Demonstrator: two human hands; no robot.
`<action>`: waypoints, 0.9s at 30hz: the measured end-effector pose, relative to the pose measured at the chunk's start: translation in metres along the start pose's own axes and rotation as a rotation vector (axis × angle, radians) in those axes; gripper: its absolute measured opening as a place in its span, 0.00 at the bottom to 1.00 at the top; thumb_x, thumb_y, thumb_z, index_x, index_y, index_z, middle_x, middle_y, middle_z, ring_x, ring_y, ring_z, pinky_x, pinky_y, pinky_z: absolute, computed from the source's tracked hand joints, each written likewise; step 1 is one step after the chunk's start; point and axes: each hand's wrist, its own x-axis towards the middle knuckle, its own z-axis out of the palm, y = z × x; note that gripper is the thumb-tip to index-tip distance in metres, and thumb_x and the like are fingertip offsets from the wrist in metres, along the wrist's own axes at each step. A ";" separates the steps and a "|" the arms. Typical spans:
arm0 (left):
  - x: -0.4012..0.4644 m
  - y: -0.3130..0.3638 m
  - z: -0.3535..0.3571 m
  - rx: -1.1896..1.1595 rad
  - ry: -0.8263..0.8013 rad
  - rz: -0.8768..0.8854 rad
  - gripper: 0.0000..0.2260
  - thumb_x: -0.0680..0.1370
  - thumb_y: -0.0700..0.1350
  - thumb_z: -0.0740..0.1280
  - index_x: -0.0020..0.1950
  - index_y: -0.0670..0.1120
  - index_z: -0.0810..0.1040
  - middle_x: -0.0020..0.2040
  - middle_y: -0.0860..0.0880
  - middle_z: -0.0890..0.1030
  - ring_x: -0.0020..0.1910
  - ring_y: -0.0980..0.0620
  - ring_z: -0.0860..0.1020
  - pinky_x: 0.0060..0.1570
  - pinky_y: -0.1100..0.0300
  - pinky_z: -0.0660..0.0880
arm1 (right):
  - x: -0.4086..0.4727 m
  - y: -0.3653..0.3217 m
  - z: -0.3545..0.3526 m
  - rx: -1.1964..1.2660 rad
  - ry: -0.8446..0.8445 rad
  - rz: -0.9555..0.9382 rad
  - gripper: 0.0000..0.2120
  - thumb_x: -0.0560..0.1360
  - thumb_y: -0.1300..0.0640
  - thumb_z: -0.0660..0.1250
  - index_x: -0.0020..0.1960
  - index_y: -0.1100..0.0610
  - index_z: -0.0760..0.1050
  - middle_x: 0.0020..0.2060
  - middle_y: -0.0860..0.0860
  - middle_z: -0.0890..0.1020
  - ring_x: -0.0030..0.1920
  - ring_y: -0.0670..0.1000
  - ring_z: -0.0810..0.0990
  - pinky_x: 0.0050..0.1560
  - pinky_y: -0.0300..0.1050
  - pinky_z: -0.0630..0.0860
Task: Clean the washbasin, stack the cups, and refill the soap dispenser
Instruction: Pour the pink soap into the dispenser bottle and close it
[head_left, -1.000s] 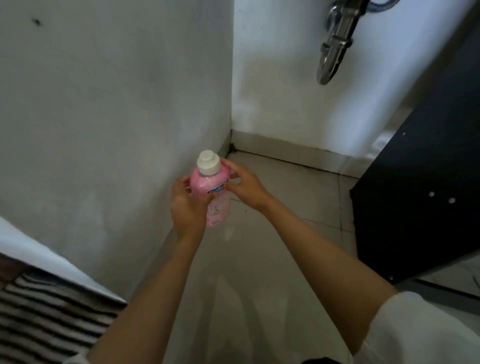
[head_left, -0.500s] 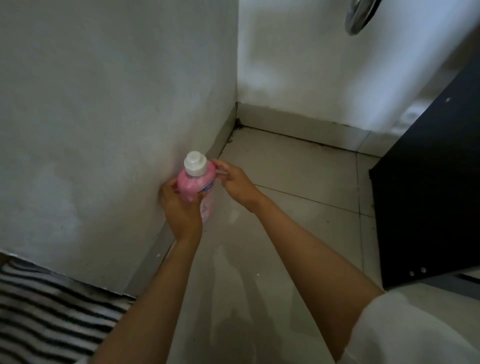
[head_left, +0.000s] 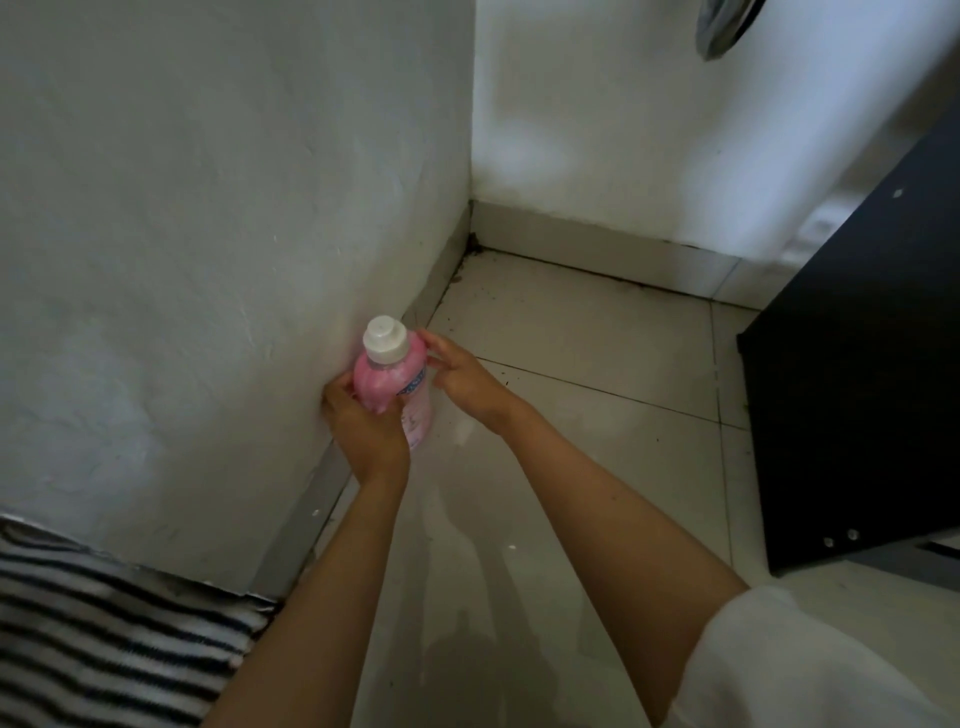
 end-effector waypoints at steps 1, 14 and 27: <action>0.000 0.001 0.000 -0.006 0.001 -0.010 0.20 0.67 0.32 0.71 0.56 0.32 0.71 0.57 0.35 0.75 0.55 0.40 0.75 0.49 0.62 0.69 | 0.000 0.000 0.000 -0.036 -0.007 0.007 0.27 0.76 0.72 0.54 0.73 0.60 0.56 0.71 0.58 0.63 0.71 0.56 0.62 0.61 0.39 0.62; 0.003 0.002 0.005 0.001 -0.013 -0.153 0.20 0.71 0.34 0.68 0.60 0.34 0.68 0.60 0.36 0.73 0.58 0.39 0.74 0.57 0.51 0.73 | -0.022 0.027 0.033 0.079 -0.143 0.084 0.34 0.74 0.77 0.52 0.75 0.59 0.46 0.73 0.57 0.60 0.71 0.53 0.61 0.36 0.18 0.68; -0.034 0.053 -0.040 0.142 -0.232 -0.205 0.25 0.71 0.32 0.68 0.65 0.33 0.64 0.64 0.33 0.67 0.61 0.37 0.70 0.59 0.52 0.67 | -0.049 0.002 0.000 0.018 0.013 0.222 0.33 0.76 0.70 0.57 0.76 0.54 0.49 0.75 0.57 0.56 0.74 0.53 0.57 0.64 0.40 0.63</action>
